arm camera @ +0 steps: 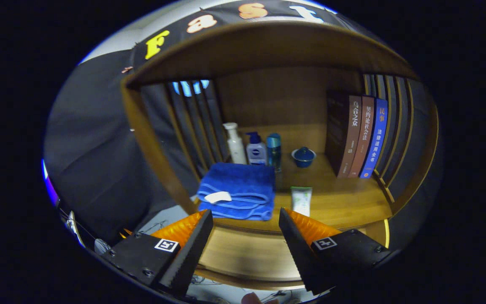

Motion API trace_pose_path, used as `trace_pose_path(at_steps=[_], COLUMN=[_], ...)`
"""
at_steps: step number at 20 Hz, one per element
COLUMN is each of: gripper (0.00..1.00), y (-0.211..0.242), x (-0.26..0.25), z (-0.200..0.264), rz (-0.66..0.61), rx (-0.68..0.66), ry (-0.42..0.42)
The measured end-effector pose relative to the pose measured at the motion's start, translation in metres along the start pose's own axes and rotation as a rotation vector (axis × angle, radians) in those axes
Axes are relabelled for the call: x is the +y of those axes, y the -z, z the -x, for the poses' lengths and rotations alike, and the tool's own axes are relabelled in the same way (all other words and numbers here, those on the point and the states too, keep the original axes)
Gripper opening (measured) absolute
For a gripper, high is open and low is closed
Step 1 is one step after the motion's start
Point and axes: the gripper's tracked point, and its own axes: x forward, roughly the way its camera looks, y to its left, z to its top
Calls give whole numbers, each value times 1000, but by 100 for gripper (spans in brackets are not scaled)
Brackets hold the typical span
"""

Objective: Pull open the drawer, take out the items inside it, and place them on the countertop above the cabinet.

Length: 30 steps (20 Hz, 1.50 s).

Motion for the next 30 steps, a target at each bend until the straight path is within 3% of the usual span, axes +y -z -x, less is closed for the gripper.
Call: trace_pose_path(at_steps=[3, 7, 12, 21, 30], gripper=[100, 99, 100, 99, 100], y=[15, 55, 134, 237, 252], x=[14, 4, -18, -76, -110], z=[39, 89, 119, 87, 39], rz=[32, 83, 122, 117, 103], rx=[-153, -339, -417, -378, -316], ry=[-1, 91, 213, 279, 319])
